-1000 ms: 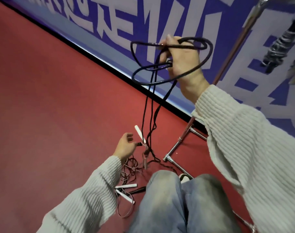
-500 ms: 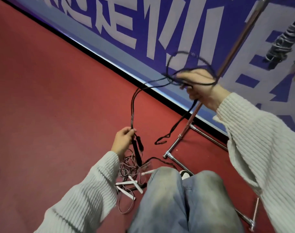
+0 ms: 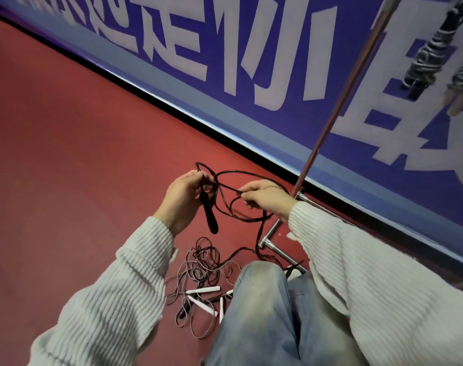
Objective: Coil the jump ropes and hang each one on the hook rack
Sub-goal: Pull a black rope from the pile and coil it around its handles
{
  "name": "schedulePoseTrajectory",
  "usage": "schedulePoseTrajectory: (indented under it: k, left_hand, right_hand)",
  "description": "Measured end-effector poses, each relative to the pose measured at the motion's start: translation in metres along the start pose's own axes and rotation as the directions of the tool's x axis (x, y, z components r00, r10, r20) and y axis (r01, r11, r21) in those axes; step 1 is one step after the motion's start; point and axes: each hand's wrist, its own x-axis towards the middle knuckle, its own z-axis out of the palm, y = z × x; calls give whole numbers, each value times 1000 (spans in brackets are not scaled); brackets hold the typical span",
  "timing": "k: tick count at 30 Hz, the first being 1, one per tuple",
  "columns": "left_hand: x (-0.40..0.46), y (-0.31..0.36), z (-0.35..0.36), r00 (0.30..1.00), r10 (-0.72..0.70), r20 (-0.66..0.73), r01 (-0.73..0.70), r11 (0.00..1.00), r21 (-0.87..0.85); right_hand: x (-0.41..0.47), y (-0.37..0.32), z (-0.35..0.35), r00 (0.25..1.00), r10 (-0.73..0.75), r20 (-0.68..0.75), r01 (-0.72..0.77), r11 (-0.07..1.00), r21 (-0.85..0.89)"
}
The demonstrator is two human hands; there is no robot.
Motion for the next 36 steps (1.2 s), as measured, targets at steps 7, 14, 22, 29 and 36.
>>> schedulePoseTrajectory:
  k: [7,14,22,29,36]
  left_hand:
    - [6,4,3,983,113,-145,-39,899,436]
    - [5,16,35,988,149,48,-144,748,648]
    - [-4,14,73,966,44,254,-219,657,722]
    - [-2,15,102,988,106,-112,16,652,758]
    - [6,9,116,980,-159,-121,199,807,556]
  right_hand:
    - [16,15,-8,982,187,-12,-187,982,20]
    - [-3,17,-32,925,316,211,-336,939,67]
    - [-28,-3,-26,944,-320,75,324,945,-47]
    - [-58,-25,-8,964,-264,17,252,935,250]
    - [-82,-15,10,948,-195,-252,231,965,123]
